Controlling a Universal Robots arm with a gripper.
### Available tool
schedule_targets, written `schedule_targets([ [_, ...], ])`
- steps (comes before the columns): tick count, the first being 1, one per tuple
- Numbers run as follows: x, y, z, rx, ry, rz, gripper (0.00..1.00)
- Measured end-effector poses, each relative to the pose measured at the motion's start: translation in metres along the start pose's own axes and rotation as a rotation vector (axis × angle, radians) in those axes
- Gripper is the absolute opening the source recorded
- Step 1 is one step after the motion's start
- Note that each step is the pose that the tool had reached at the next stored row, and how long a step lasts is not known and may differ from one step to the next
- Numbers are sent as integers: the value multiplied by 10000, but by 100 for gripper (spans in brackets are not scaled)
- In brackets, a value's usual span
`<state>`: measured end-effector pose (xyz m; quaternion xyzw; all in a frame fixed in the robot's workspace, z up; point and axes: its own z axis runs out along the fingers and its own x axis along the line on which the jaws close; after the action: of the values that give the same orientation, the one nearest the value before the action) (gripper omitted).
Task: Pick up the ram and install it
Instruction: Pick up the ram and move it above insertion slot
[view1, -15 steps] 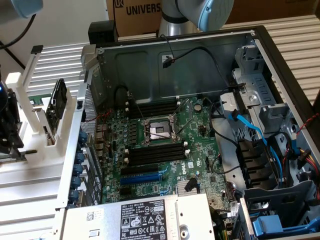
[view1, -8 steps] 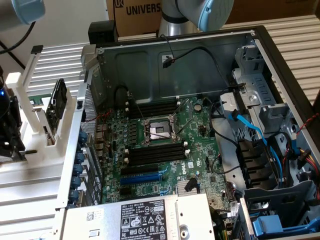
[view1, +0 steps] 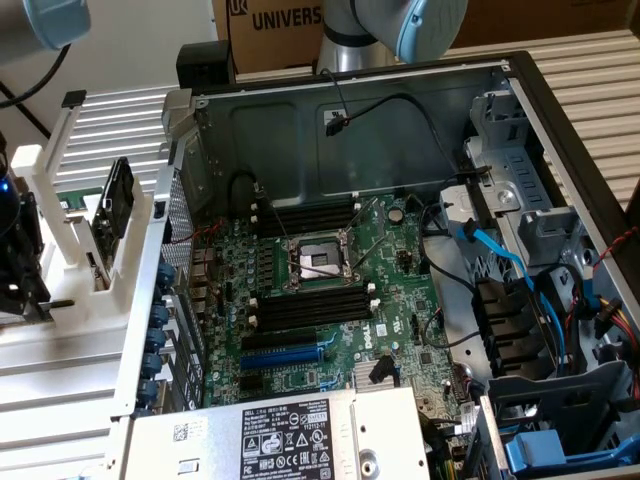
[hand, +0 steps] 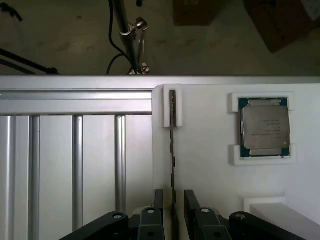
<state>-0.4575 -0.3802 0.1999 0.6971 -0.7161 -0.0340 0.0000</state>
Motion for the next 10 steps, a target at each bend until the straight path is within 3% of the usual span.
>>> schedule_targets([
  [1, 0, 0, 0, 0, 0, 0, 12],
  [4, 0, 7, -6, 12, -1, -2, 12],
  [5, -9, 23, -70, 32, -1, -3, 12],
  [10, -19, 44, -139, 72, -1, -7, 12],
])
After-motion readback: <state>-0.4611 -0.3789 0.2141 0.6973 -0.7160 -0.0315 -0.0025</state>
